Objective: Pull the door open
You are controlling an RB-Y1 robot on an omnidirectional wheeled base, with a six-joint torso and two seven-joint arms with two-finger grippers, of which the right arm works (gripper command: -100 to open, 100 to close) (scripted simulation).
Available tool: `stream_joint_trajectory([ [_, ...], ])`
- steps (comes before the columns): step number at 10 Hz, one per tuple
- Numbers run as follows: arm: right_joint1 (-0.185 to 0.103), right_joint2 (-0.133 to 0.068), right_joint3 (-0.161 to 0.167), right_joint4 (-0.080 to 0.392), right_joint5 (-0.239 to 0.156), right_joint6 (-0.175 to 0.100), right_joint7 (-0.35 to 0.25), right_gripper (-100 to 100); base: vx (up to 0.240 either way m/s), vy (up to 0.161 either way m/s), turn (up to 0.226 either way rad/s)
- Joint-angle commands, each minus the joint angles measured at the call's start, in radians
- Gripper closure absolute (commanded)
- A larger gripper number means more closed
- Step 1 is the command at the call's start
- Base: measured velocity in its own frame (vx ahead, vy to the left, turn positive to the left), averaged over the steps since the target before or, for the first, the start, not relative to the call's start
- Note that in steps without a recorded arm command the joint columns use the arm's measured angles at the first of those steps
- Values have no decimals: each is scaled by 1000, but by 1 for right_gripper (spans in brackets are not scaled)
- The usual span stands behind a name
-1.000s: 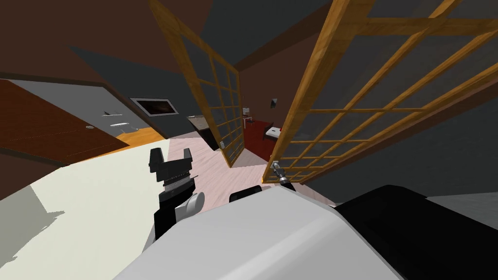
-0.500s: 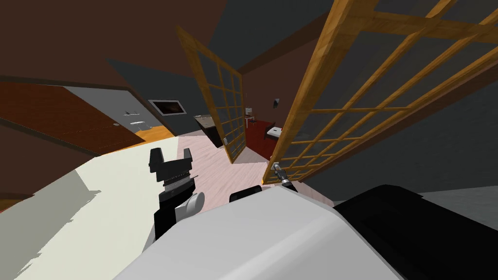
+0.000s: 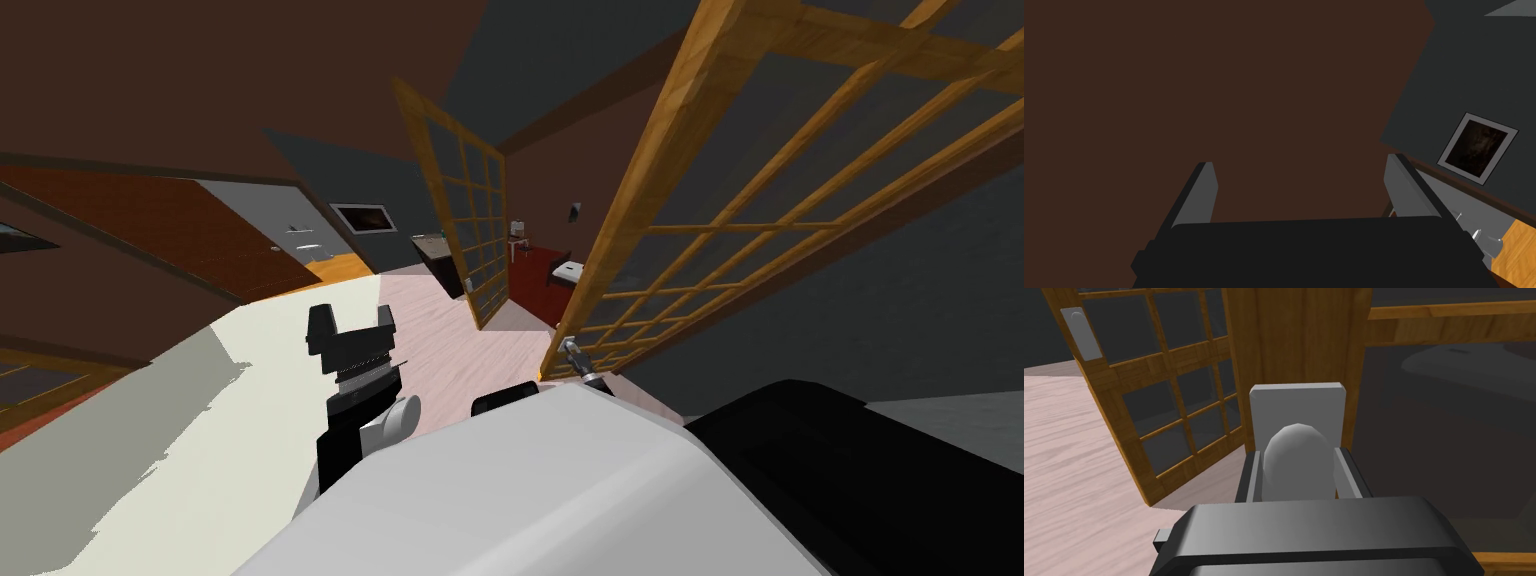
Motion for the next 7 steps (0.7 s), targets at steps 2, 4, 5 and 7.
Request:
stream_joint_trajectory([
  [2, 19, -19, 26, 10, 12, -47, -25, 100, -197, -43, 127],
  [4, 28, -31, 43, 20, 19, -74, -41, 100, -211, -36, 115],
  [5, 31, -35, 48, 23, 22, -84, -47, 100, -174, -40, 71],
  [7, 32, -32, 59, 31, 27, -84, -51, 100, -116, -26, 64],
])
